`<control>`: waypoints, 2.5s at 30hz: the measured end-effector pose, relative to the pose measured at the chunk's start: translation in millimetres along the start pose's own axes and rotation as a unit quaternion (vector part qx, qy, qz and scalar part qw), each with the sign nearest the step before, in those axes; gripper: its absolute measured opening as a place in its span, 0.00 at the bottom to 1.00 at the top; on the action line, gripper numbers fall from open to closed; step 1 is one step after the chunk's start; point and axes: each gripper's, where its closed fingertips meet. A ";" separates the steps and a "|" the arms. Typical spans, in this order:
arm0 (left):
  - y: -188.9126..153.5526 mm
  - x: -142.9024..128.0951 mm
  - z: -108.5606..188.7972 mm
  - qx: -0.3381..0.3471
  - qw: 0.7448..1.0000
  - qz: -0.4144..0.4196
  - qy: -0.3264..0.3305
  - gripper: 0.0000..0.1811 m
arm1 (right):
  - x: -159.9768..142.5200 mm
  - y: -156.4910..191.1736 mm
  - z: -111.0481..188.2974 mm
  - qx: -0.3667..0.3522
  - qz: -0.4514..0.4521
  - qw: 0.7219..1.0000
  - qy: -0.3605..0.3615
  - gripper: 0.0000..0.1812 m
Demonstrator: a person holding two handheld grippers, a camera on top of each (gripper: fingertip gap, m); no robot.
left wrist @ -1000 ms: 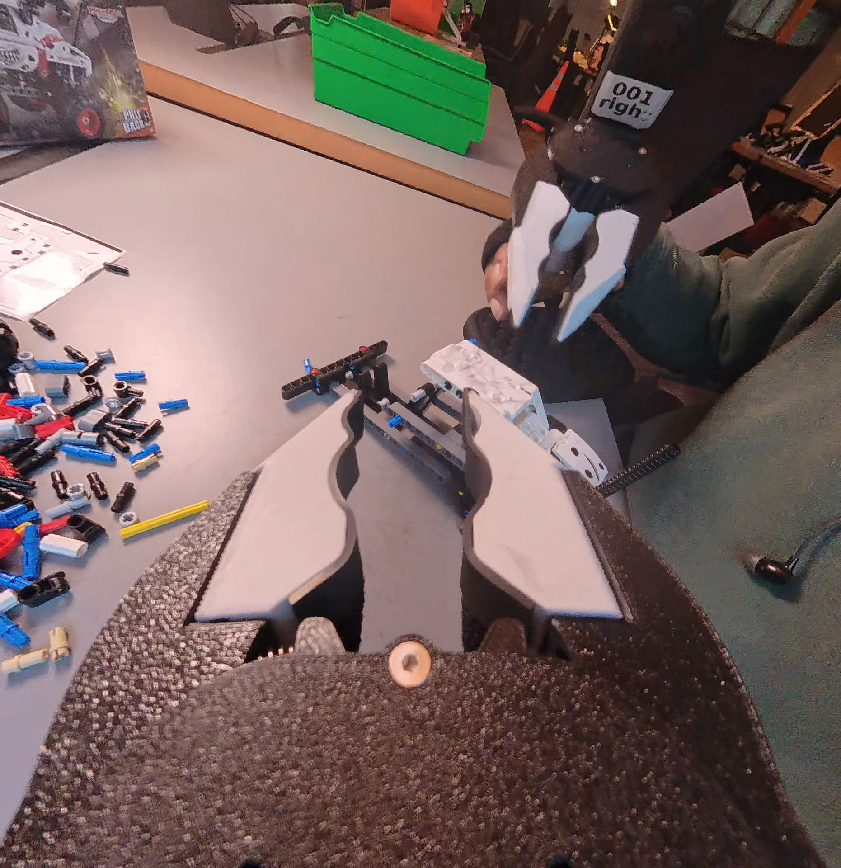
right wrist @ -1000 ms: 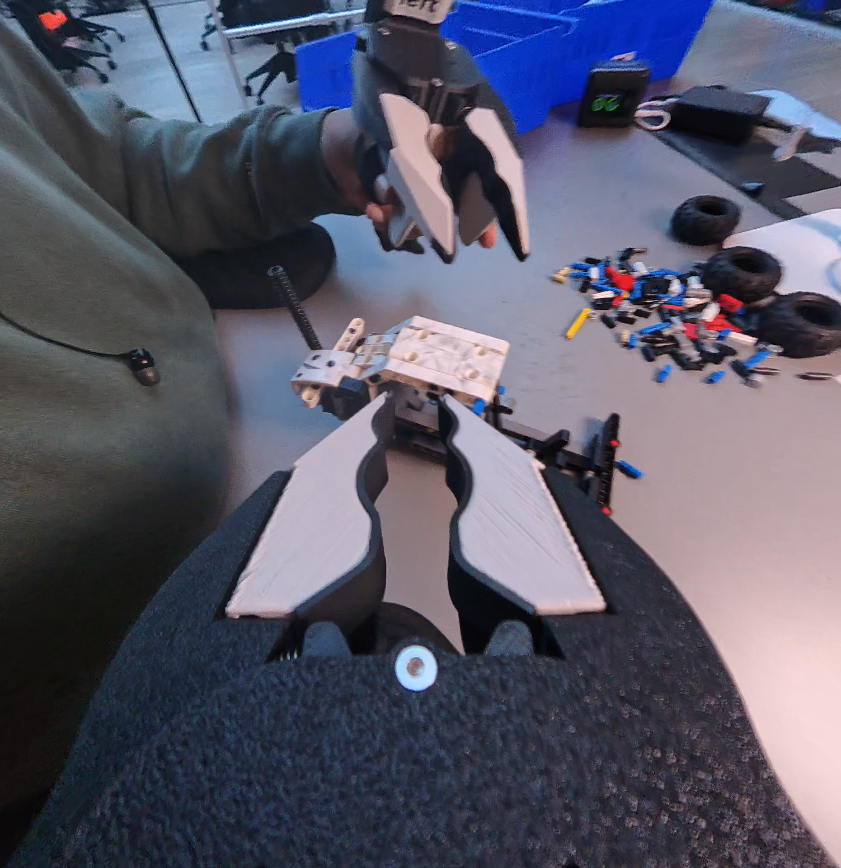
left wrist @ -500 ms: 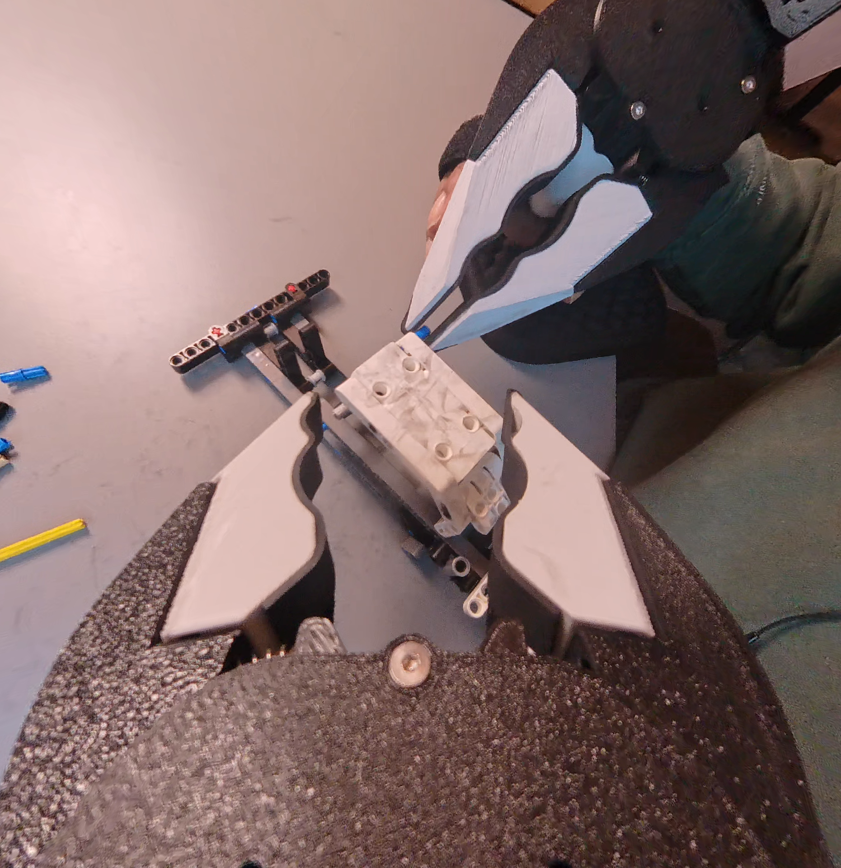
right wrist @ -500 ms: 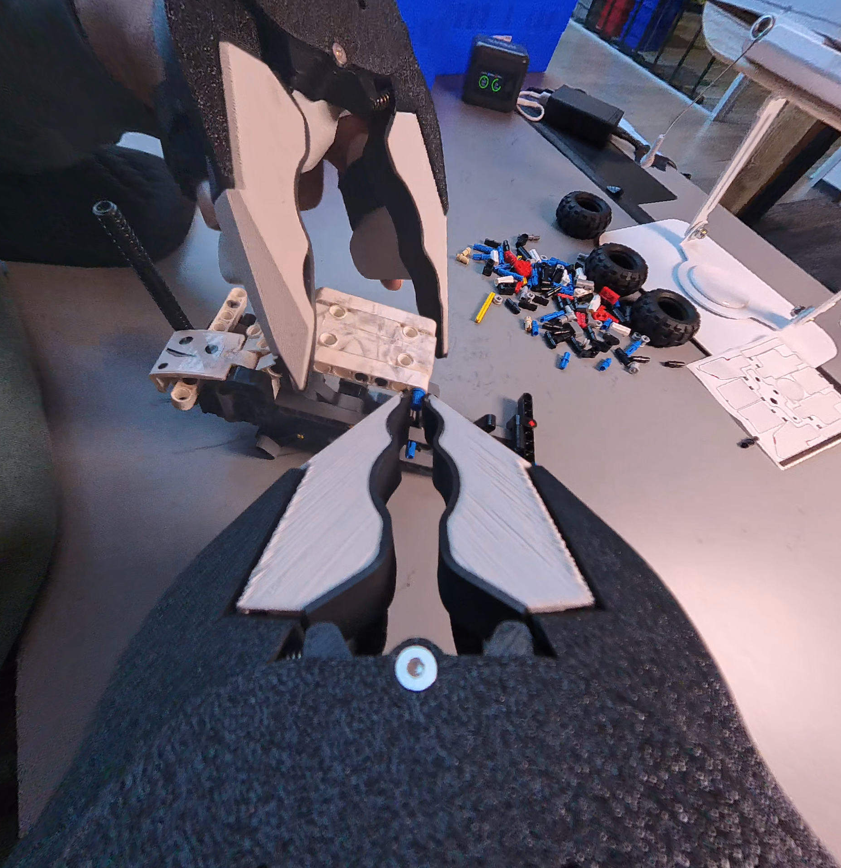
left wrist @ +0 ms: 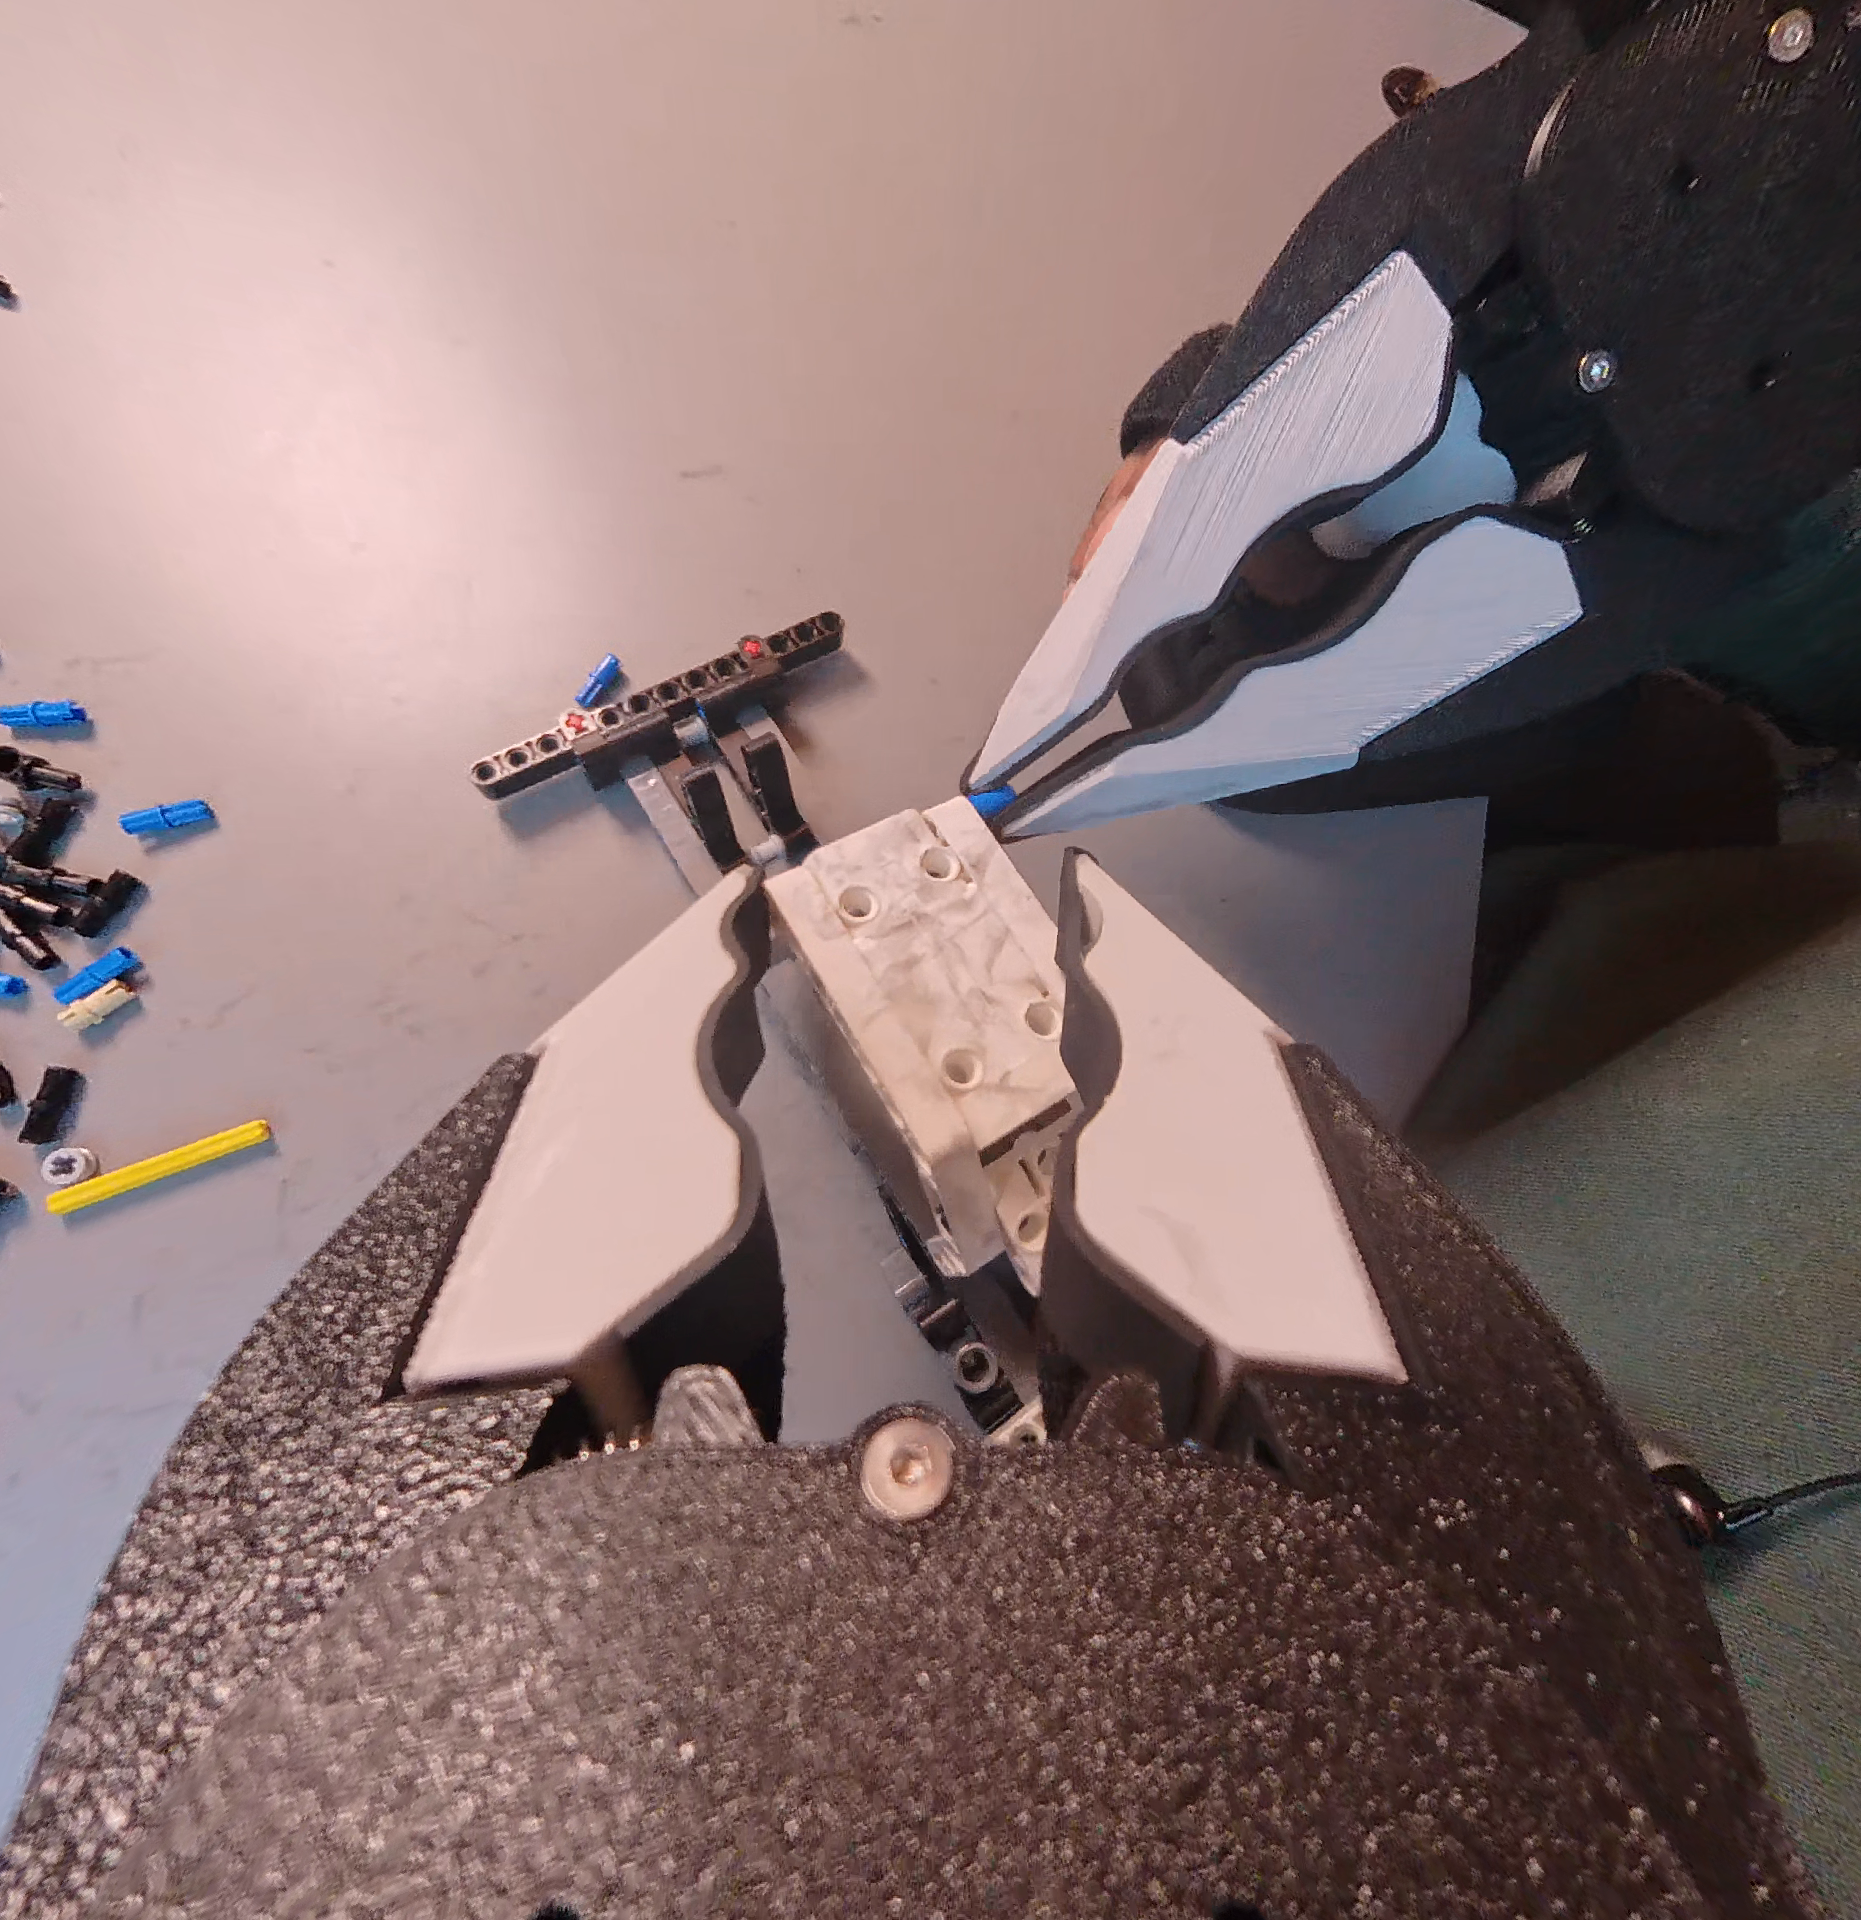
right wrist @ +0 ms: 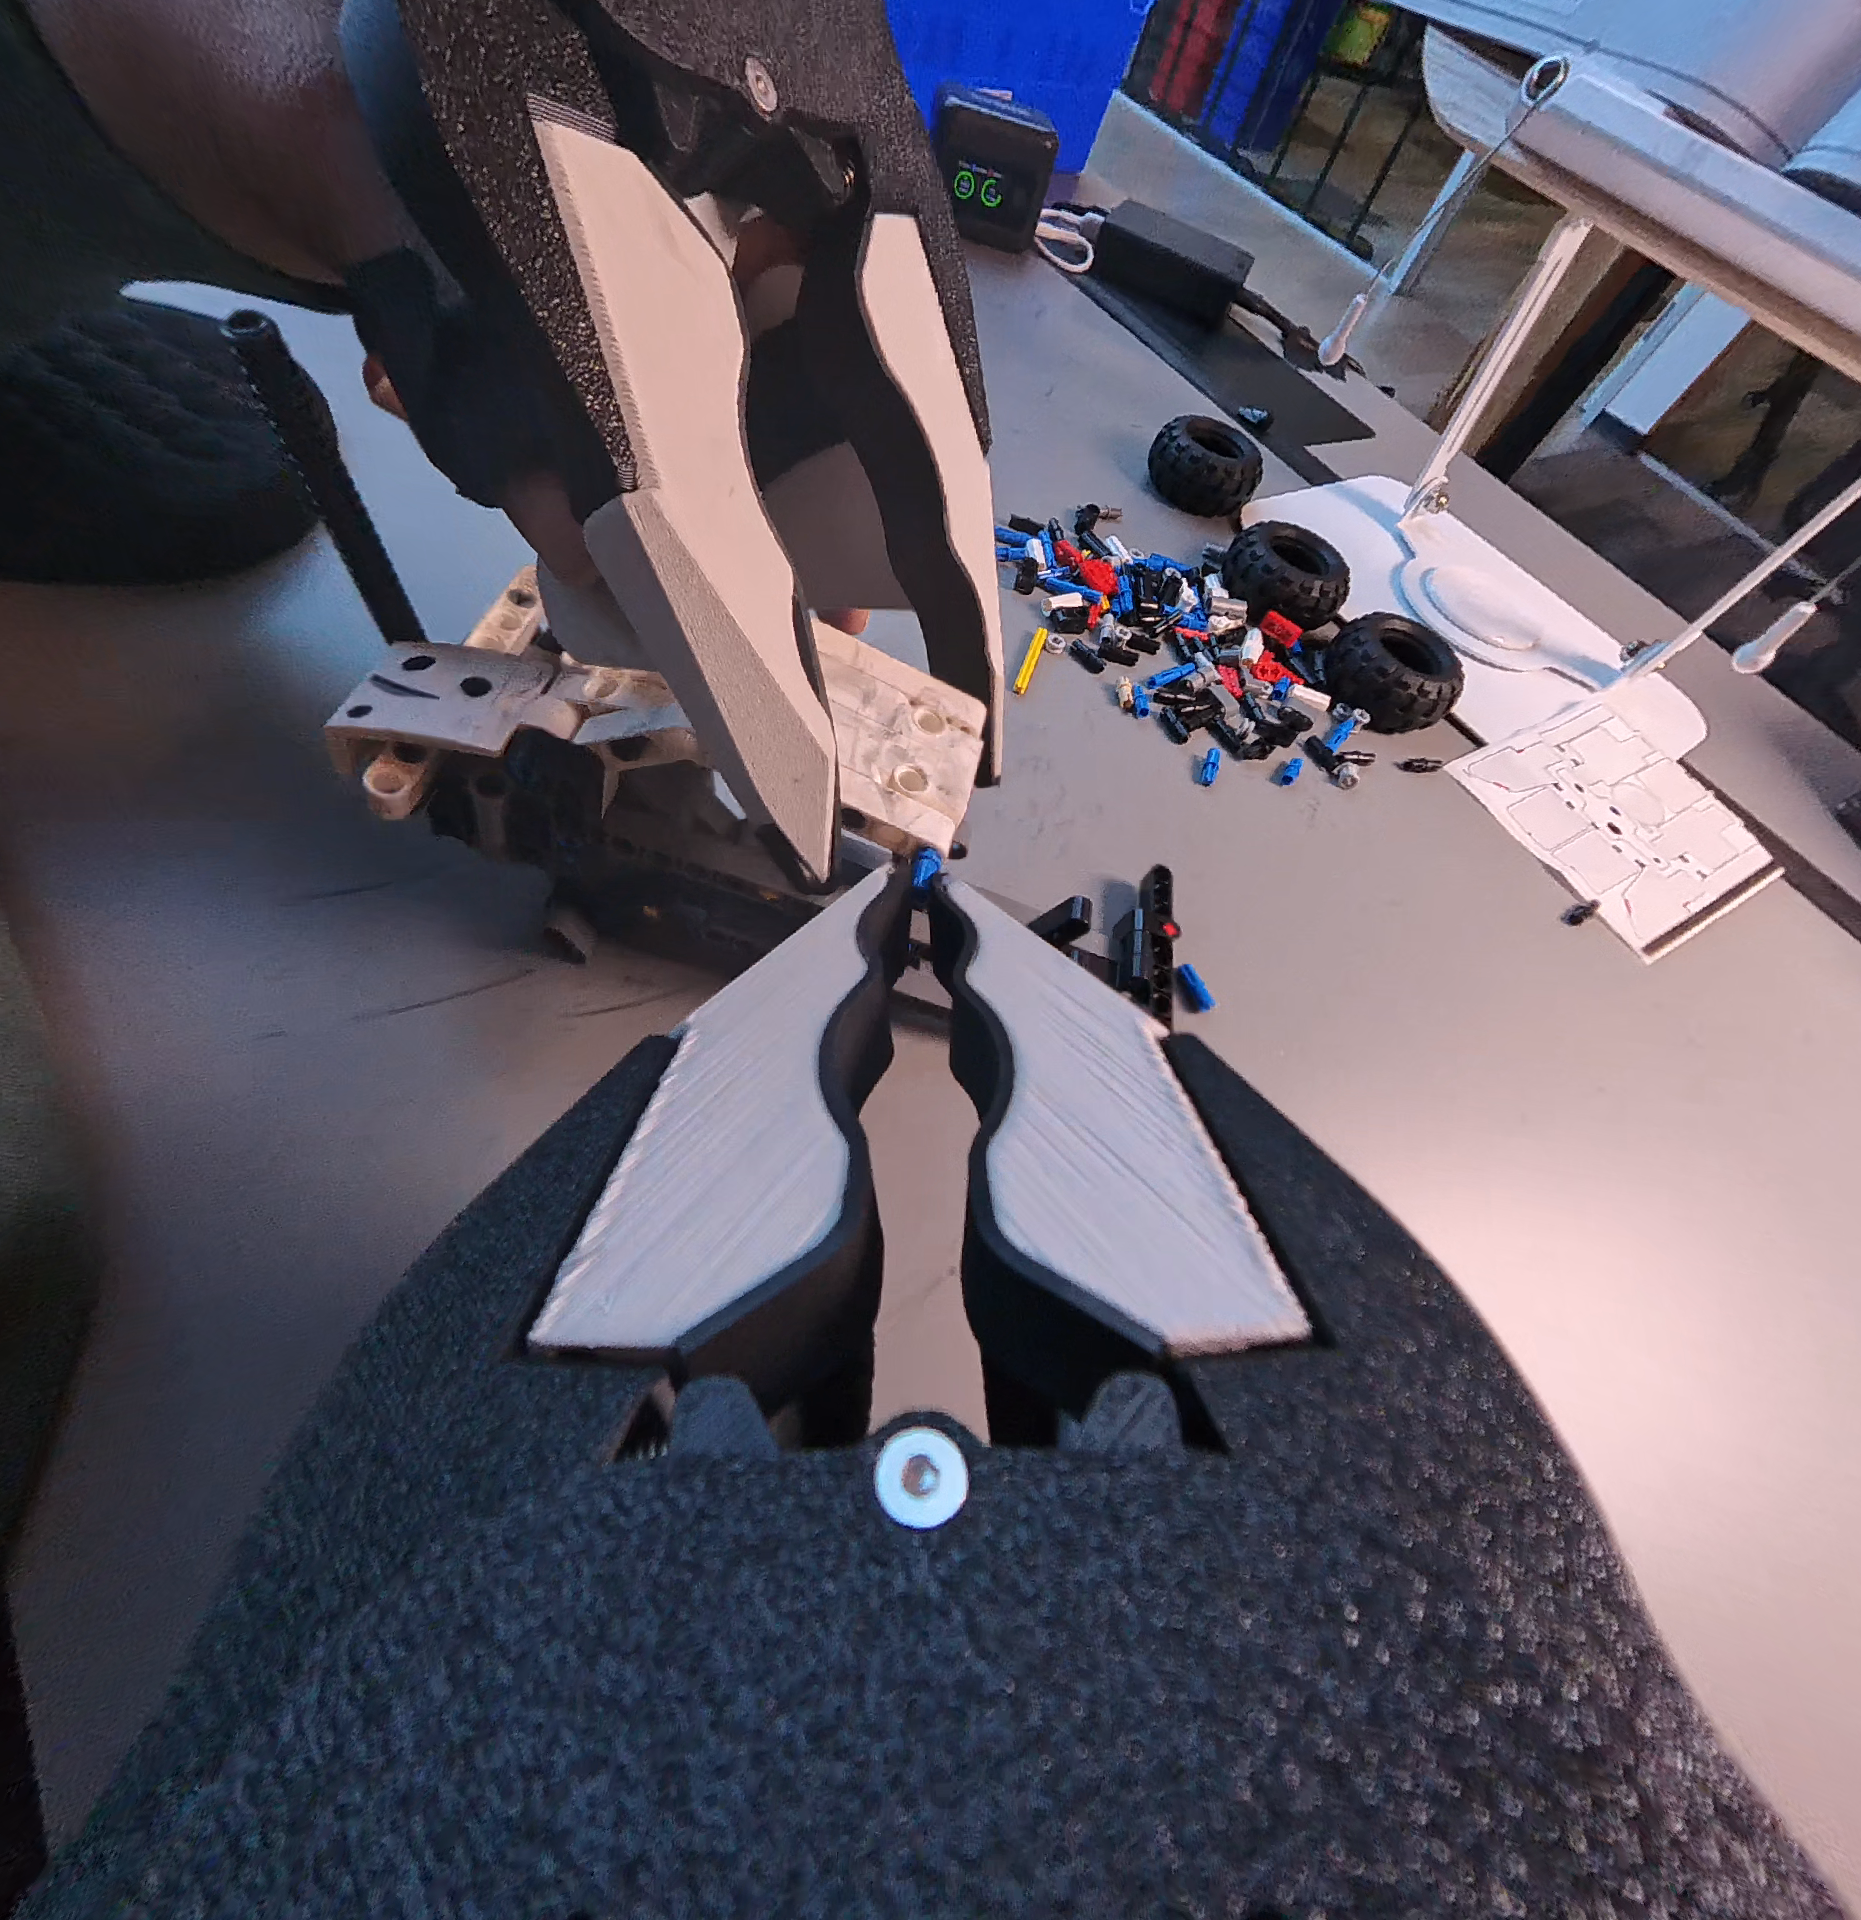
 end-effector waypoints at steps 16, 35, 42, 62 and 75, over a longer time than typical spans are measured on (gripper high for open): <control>-11.4 1.0 -3.0 0.028 0.998 -0.052 0.009 0.24 | -7.9 16.4 19.9 -0.087 -0.043 0.994 0.052 0.00; 3.9 -9.8 42.4 0.016 0.998 -0.045 -0.044 0.29 | 13.6 -53.5 -40.4 0.122 -0.008 0.992 0.001 0.00; 1.3 -25.9 36.1 0.008 0.999 -0.022 -0.040 0.26 | 40.6 -25.9 -25.5 0.154 -0.027 0.986 -0.063 0.23; 19.3 -20.2 50.4 -0.199 0.958 0.199 -0.044 0.25 | 46.9 -3.9 -20.5 -0.042 0.348 0.936 -0.028 0.08; 31.8 -19.3 49.8 -0.184 0.959 0.207 -0.058 0.24 | 68.6 11.5 -8.0 -0.040 0.402 0.909 -0.108 0.01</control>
Point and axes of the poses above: each gripper's, where its closed fingertips meet, z back along the fingers, x out of its top, y = z × x across the jaws, and after that the axes turned 5 degrees about z, right-handed
